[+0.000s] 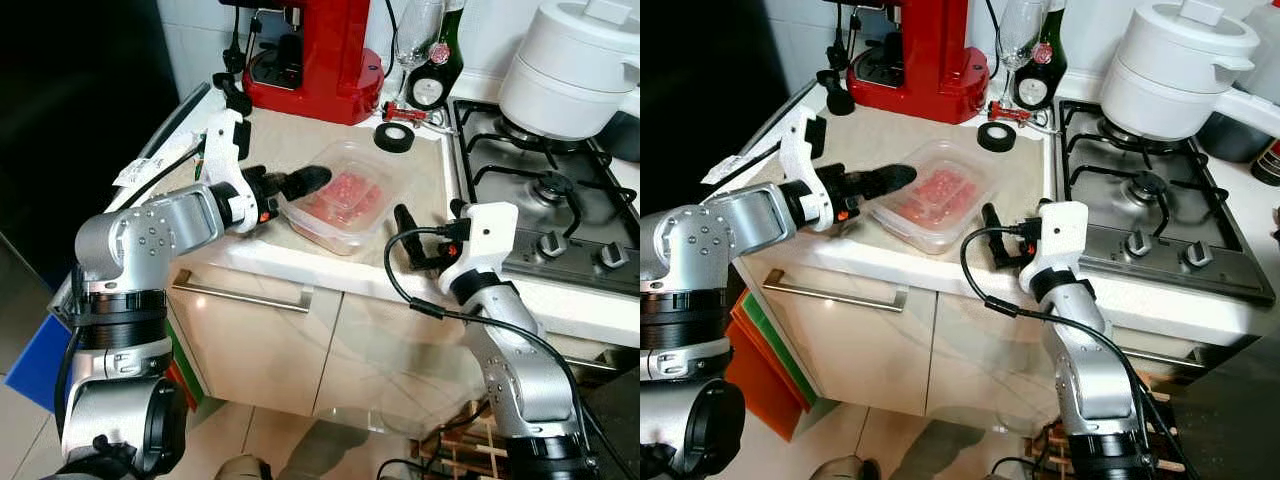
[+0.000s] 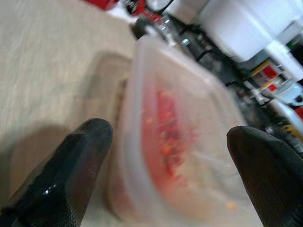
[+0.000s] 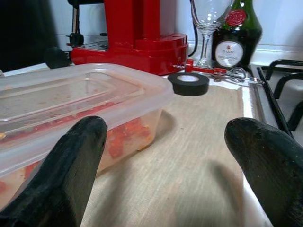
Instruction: Restocking fridge
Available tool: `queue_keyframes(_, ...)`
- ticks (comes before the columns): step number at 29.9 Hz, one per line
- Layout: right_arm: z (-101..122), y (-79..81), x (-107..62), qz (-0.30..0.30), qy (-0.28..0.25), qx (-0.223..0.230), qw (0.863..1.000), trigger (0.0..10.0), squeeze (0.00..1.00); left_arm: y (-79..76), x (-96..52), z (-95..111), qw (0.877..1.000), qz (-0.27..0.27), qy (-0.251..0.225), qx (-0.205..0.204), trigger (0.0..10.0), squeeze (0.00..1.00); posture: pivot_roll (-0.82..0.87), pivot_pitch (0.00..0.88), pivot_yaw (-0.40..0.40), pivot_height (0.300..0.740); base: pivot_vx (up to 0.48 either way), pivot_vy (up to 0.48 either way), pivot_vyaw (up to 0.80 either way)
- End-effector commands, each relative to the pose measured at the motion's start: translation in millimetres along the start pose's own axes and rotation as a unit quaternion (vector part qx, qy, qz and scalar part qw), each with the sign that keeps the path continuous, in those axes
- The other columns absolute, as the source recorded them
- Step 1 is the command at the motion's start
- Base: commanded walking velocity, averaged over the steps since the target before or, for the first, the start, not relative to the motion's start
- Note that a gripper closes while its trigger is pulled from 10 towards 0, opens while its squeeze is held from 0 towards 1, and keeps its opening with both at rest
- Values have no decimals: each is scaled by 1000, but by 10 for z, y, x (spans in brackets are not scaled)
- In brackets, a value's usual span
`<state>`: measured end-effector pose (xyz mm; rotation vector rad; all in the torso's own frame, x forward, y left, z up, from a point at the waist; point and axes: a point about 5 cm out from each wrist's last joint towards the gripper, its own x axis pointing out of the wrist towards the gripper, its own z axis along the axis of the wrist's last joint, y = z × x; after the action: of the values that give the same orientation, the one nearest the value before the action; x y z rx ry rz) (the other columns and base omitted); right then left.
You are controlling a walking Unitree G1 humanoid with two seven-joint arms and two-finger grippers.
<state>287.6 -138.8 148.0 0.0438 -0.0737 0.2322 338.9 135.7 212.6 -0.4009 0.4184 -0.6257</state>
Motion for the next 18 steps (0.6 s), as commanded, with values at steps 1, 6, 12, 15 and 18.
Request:
queue_keyframes(1,10,0,23,0,0,2,1000,10000,0,63,2,-43,1000,24,11,7,10000,0,-20,0,-29,740,0,0,0)
queue_keyframes(6,2,6,21,2,1,2,1000,10000,0,128,-18,-81,999,38,18,7,10000,0,-17,0,-30,740,0,0,0)
queue_keyframes(12,-11,13,27,3,4,6,1000,10000,0,121,-46,-84,999,28,19,-18,10000,0,-9,0,-30,740,0,0,0)
queue_keyframes(15,-12,17,30,3,4,6,1000,10000,0,86,-41,-97,999,18,21,-22,10000,0,-9,0,-31,740,0,0,0)
queue_keyframes(18,-15,26,34,5,6,7,1000,10000,0,40,-5,-147,999,5,28,-24,0,0,-10,0,-31,740,0,0,0)
